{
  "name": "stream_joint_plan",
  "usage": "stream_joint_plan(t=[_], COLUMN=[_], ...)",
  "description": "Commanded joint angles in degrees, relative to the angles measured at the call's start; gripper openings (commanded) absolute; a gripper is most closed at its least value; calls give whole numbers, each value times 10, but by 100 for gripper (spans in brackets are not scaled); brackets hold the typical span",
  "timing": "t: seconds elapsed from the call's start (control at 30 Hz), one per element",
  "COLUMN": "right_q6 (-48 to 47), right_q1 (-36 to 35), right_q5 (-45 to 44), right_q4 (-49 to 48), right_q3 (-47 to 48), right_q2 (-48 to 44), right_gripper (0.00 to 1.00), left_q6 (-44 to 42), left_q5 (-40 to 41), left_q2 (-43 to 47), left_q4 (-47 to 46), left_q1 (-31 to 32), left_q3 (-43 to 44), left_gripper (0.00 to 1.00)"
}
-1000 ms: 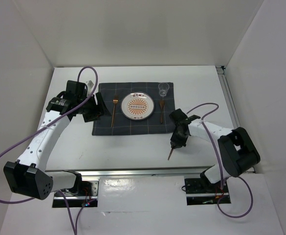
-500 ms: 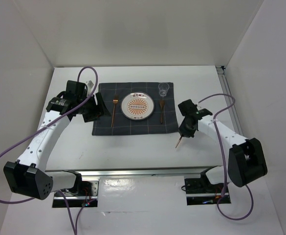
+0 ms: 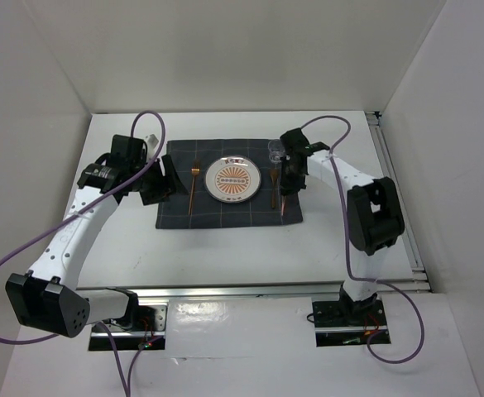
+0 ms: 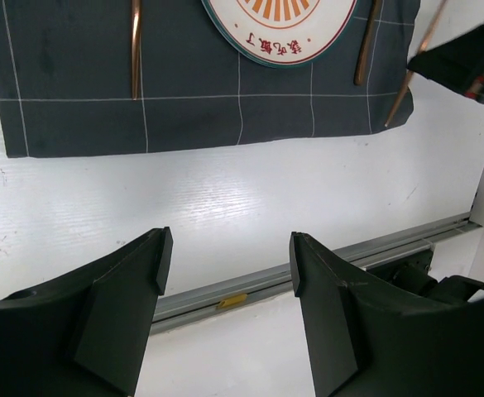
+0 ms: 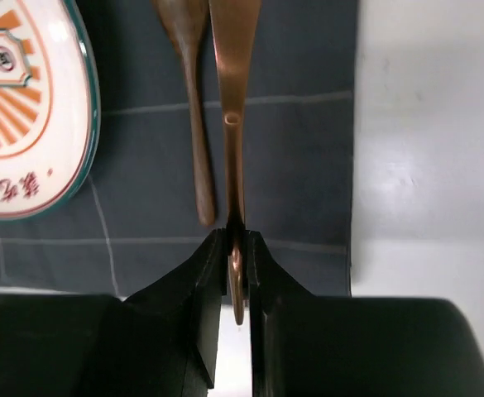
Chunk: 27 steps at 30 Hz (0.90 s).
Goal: Set the dinner table for one person
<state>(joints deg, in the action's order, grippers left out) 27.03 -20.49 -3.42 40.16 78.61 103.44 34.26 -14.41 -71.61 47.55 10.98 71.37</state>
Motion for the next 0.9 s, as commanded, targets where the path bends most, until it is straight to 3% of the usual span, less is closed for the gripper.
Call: stream_joint_plan(t=[0.0,0.33,0.43,0.5,0.53,0.73,0.8,0.87], right_q6=[-63,-73,-73,-73,-73,-58,-51,-46], right_q1=[12,29,29,29,29,29,40,41], right_q5=[40,52,52,47,47,7,7,7], right_q4=[-9,-20,-32,-32,-32,-13,-8,-25], right_q3=[58,91,91,91,91,102,102,71], right_q2=[47,134,142,136,136,71,43,-13], right_gripper=[0,0,6,15,28,61,61,68], left_q6=[-15,-15,-15,-15,-15,-15,-15,-15], left_q5=[-8,3,3,3,3,3,3,3], left_q2=[11,17,17,17,17,17,17,17], left_q4=[-8,-2,-2,-2,-2,-2,-2,-2], left_q1=[-2,-2,-2,-2,-2,-2,-2,-2], left_q3=[24,29,24,24,24,24,24,24], left_gripper=[75,75,75,75,75,75,75,75])
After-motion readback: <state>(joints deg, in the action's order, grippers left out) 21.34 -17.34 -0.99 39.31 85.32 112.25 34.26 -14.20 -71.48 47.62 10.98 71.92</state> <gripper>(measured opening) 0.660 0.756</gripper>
